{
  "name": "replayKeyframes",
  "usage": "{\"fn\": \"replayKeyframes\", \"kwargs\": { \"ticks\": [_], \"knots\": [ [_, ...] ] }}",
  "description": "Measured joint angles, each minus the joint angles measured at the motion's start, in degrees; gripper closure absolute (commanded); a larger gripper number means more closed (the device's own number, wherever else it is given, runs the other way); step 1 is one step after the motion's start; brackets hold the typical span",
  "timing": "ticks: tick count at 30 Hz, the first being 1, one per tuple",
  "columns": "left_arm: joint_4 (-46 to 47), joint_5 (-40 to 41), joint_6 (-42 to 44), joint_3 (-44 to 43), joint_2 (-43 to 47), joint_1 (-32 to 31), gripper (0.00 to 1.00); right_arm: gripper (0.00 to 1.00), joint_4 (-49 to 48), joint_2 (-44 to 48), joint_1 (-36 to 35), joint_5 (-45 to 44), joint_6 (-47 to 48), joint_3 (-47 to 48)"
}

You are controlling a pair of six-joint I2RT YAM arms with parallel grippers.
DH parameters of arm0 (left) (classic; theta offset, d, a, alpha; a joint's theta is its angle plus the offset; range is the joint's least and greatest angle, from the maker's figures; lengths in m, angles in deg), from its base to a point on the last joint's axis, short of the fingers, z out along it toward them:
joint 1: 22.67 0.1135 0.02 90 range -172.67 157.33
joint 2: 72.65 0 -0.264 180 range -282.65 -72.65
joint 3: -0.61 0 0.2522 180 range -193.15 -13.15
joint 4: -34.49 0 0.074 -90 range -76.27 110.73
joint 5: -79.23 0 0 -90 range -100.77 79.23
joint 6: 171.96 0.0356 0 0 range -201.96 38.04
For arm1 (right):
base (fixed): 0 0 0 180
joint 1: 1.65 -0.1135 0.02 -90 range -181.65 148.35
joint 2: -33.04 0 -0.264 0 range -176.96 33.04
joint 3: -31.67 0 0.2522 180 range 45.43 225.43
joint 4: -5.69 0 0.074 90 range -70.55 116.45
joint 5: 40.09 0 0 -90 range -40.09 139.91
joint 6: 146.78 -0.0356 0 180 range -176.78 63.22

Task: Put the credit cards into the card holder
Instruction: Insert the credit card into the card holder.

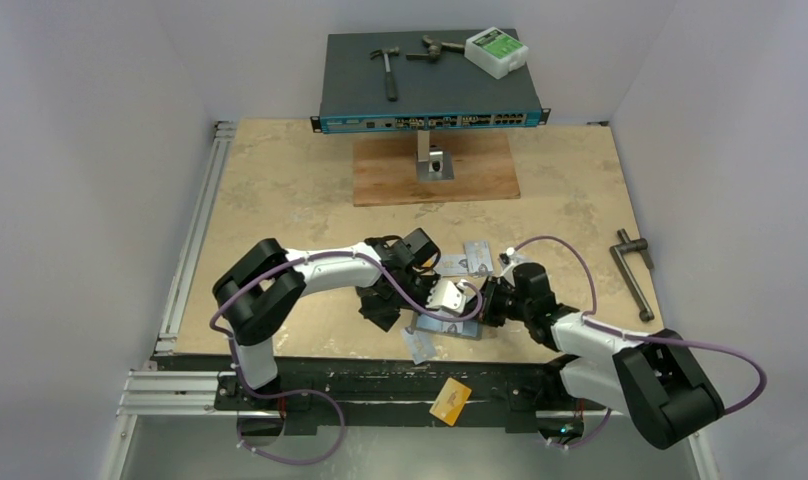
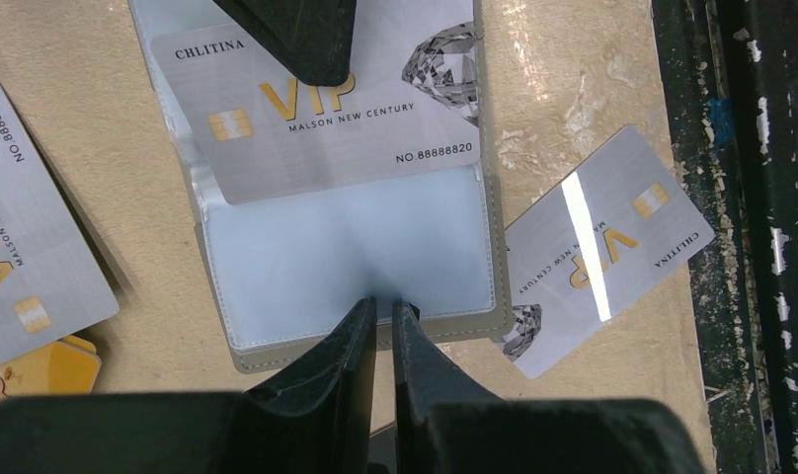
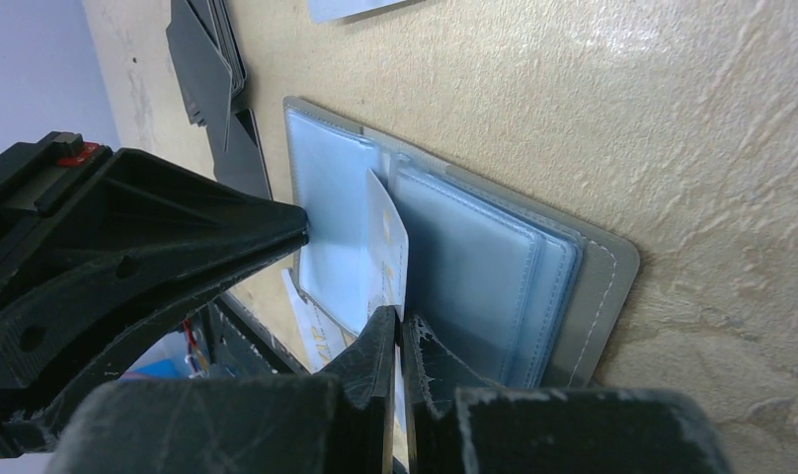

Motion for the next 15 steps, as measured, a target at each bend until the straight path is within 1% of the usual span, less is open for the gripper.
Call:
{"fn": "replayKeyframes", "kwargs": {
  "ticks": [13, 15],
  "knots": [
    [2.6, -0.2, 2.7, 2.2, 1.0, 0.0, 0.91, 1.00, -1.6, -2.7, 0.0, 0.2, 0.0, 1.0],
    [2.8, -0.1, 2.7, 2.3, 1.0, 0.0, 0.91, 0.98, -2.1, -3.1, 0.0, 0.2, 0.0, 1.0]
  ]
}}
